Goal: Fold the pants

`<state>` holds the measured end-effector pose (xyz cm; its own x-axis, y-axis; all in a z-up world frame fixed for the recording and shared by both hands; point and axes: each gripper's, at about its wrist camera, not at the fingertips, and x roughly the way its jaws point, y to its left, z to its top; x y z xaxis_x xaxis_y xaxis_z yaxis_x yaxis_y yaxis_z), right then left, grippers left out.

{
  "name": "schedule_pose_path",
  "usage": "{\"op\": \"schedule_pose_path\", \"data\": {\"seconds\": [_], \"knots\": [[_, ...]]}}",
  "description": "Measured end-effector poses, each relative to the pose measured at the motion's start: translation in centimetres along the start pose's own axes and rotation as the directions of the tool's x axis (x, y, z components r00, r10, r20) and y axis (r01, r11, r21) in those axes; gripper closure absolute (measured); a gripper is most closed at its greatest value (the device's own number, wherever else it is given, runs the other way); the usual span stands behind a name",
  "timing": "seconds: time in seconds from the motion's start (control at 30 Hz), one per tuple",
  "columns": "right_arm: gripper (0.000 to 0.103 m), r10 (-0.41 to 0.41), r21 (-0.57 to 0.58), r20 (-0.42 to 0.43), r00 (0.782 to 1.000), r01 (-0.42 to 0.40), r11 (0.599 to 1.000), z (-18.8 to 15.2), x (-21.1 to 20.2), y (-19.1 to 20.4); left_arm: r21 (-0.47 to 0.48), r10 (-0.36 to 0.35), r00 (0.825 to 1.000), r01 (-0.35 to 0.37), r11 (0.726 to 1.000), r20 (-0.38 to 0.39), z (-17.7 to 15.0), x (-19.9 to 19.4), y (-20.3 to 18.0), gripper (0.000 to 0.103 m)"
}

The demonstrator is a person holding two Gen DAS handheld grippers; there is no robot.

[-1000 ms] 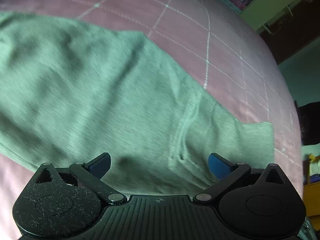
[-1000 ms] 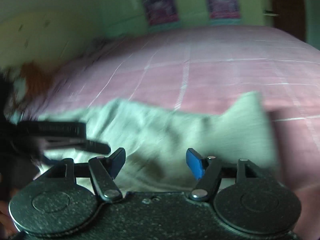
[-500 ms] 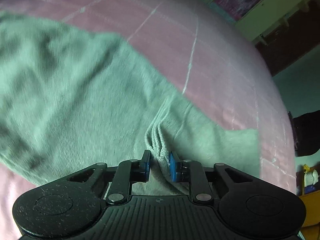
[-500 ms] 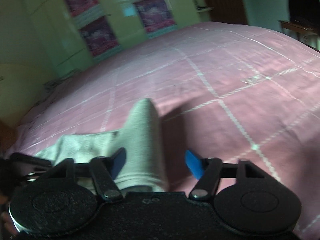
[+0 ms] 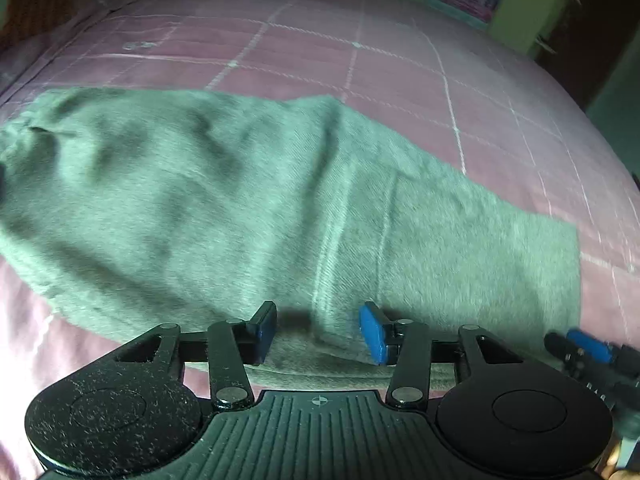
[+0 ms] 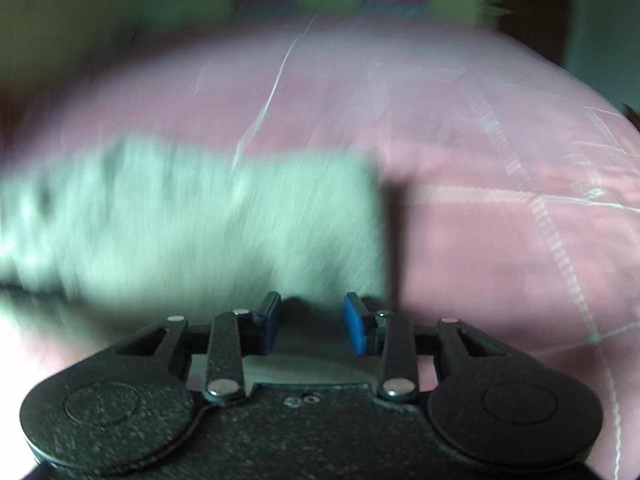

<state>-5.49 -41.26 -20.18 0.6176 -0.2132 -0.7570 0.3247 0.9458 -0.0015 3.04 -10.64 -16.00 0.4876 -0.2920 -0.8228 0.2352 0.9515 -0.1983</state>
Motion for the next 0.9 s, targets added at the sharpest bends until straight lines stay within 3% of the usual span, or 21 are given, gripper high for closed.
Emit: {"op": "schedule_pose_path", "data": {"seconds": [0.1,0.2,0.37,0.43,0.47,0.5,0.57,0.63,0.9], "knots": [[0.067,0.013,-0.005,-0.001,1.0,-0.013,1.0,0.9,-0.9,-0.2,0.04,-0.009,0.995,0.005,0.999,0.102,1.8,-2.0,-0.5,0.057],[0.064,0.031,0.025,0.077,0.997,-0.033,0.999,2.9,-2.1,0.2,0.11,-0.04,0.997,0.033,0.993,0.059,3.7,-0.3,-2.8,0.053],[0.064,-0.008,-0.017,0.047,0.999,0.008,1.0,6.2,1.2,2.7,0.211,0.019,0.999,-0.01,0.977,-0.045,4.5,5.5,-6.3,0.05],[0.063,-0.035,-0.038,0.014,0.999,0.035,0.999,6.5,2.9,3.2,0.278,0.07,0.997,-0.059,0.959,-0.029,3.7,7.2,-6.9,0.039],[0.061,-0.037,-0.057,-0.035,0.999,0.035,0.998,6.2,4.2,3.4,0.29,0.13,0.991,-0.119,0.95,-0.018,3.3,7.8,-7.1,0.017],[0.061,-0.04,-0.083,-0.064,0.997,0.035,0.996,5.8,5.2,3.6,0.246,0.139,0.99,-0.13,0.961,-0.022,3.3,8.1,-6.5,0.008],[0.061,-0.065,-0.128,-0.061,0.996,0.056,0.99,5.6,5.6,4.2,0.171,0.093,0.995,-0.085,0.982,-0.044,3.4,8.5,-5.0,0.005],[0.06,-0.065,-0.119,-0.063,0.996,0.057,0.991,5.5,5.6,4.2,0.22,0.097,0.995,-0.088,0.972,-0.031,3.1,8.3,-5.2,0.004],[0.061,-0.066,-0.1,-0.042,0.997,0.062,0.993,5.0,5.0,4.3,0.225,0.105,0.994,-0.101,0.969,-0.01,1.4,7.1,-5.1,0.002]]}}
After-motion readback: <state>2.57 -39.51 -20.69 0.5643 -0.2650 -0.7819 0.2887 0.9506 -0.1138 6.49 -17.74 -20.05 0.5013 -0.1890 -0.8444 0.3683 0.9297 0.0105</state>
